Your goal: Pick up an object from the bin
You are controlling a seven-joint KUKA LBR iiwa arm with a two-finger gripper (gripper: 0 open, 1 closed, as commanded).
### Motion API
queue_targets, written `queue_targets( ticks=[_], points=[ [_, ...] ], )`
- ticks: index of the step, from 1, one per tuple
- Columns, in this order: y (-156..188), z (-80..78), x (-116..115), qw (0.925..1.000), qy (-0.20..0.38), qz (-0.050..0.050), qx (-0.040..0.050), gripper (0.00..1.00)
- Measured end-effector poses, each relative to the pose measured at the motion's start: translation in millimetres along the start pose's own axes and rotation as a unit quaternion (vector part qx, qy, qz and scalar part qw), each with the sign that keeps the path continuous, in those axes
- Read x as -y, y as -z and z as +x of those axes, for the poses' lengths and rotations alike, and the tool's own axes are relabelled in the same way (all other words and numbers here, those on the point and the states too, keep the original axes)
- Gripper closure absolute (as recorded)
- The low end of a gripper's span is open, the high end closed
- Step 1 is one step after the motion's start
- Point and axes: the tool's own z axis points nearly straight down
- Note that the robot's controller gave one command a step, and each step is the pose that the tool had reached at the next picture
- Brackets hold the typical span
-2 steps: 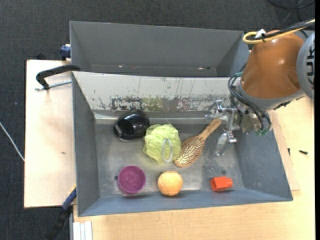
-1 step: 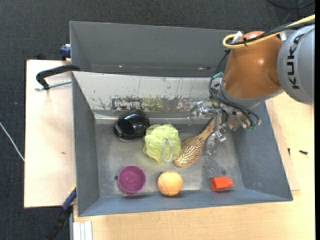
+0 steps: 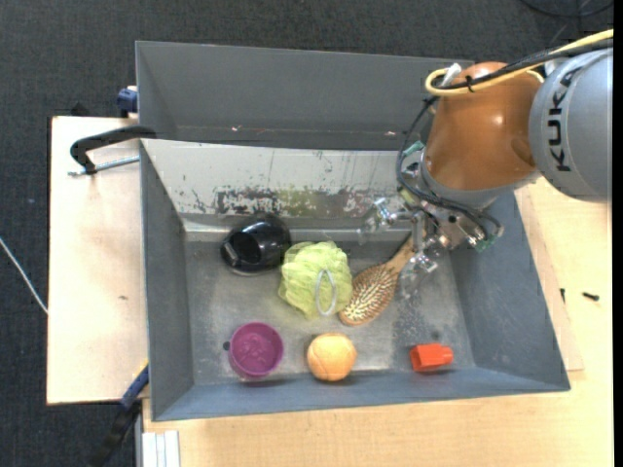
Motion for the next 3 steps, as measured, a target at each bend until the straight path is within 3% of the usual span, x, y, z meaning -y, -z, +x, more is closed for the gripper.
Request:
queue_targets(
  ticks=[1,2,3],
  points=[
    [-71.5,2.7,2.4,0.9931,0.118,0.000,-0.0005,0.00],
    [-78.4,-1.1,-3.7,0.9842,0.177,0.005,0.0037,1.00],
    [-76.7,-0.4,-5.9,0.9826,0.186,0.004,0.0030,1.00]
  ],
)
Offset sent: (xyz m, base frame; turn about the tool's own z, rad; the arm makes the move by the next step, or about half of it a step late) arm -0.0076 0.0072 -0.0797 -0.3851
